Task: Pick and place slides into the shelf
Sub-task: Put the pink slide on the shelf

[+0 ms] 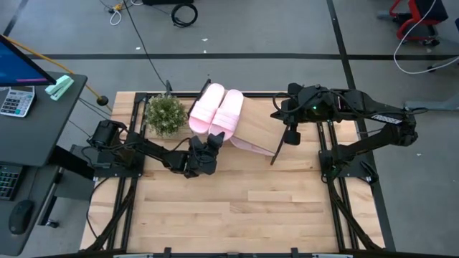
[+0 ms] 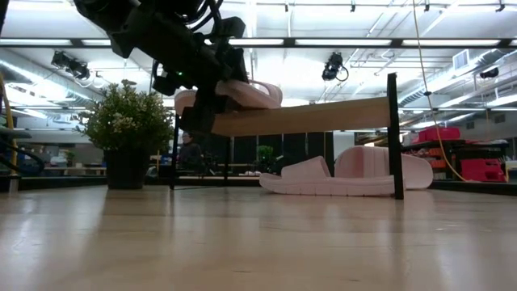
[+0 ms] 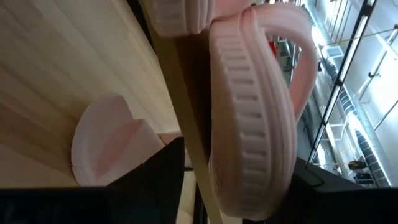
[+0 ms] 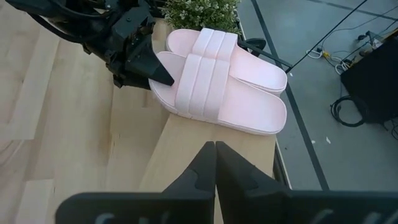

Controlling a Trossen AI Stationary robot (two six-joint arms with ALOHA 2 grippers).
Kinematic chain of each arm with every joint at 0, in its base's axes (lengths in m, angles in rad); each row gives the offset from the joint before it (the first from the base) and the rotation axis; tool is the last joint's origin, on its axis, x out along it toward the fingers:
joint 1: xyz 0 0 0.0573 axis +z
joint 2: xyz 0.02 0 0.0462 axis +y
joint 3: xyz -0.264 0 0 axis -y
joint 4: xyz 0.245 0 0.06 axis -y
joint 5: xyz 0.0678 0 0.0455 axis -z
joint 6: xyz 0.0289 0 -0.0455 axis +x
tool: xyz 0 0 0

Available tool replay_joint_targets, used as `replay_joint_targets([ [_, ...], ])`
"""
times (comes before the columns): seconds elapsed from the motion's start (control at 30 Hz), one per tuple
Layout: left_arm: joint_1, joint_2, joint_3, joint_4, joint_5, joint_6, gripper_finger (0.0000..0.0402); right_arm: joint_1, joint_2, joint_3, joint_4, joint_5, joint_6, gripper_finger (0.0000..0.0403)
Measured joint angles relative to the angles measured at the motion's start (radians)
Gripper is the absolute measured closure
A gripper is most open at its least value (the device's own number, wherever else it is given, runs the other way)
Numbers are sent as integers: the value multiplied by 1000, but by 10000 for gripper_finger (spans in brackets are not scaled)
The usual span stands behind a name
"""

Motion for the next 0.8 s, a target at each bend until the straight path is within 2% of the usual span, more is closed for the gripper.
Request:
replay_joint_targets([
  [0.17,0,0,0,0,9,-9,190,0,0,0,0,0,0,395],
  [0.3,0,0,0,0,14,-22,199,0,0,0,0,0,0,395],
  [0.43,0,0,0,0,14,-22,238,0,0,0,0,0,0,393],
  [0.7,3,1,0,0,14,-16,347,0,0,0,0,0,0,396],
  [0.8,2,1,0,2,14,-16,358,0,0,0,0,0,0,393],
])
